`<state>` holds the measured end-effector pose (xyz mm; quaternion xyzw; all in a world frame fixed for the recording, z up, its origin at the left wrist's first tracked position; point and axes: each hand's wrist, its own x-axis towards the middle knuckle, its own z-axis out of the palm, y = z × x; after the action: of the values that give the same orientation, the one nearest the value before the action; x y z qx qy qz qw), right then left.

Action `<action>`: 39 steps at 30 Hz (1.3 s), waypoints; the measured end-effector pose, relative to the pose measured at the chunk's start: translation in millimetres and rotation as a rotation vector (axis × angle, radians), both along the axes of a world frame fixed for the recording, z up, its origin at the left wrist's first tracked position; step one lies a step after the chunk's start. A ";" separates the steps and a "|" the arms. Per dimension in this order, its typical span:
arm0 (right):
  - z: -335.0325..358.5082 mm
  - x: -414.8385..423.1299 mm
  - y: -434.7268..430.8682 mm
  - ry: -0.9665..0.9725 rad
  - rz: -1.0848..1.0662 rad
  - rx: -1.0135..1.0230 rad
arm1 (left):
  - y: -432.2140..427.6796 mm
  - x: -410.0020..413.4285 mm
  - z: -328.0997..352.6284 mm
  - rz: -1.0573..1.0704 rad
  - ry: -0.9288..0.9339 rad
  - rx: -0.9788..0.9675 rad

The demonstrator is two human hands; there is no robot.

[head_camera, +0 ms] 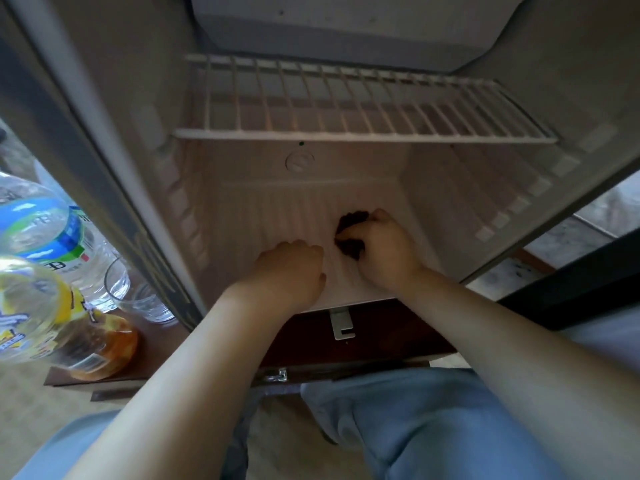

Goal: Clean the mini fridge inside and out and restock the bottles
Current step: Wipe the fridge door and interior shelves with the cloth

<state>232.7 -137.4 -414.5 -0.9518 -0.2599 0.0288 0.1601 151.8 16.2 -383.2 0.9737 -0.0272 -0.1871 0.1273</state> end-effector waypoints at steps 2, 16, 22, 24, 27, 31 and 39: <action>1.6 -23.8 -14.3 0.042 0.034 0.005 | -1.9 -3.8 -0.7 0.001 0.006 -0.010; 0.9 69.6 43.3 -0.027 -0.043 0.032 | -2.8 8.2 -7.0 0.019 -0.075 -0.042; 3.0 74.7 49.5 -0.034 -0.029 0.027 | 15.2 17.6 -11.0 0.023 -0.104 -0.063; -2.0 56.6 40.6 -0.043 0.002 0.072 | 15.9 13.1 -11.0 0.021 -0.090 -0.071; -0.7 12.6 21.1 -0.017 0.004 -0.004 | 14.9 -7.1 -12.3 0.031 -0.080 -0.056; 6.7 -45.0 -6.1 0.085 -0.056 -0.062 | 9.8 -50.4 -6.2 0.073 -0.083 -0.123; 37.7 -134.6 -31.7 0.145 -0.110 0.042 | 16.5 -159.6 -2.8 0.193 -0.298 -0.124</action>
<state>98.1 -169.1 -376.8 -0.9565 -0.1954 0.0832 0.1999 -7.9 32.7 -386.0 0.9790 0.0365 -0.0256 0.1989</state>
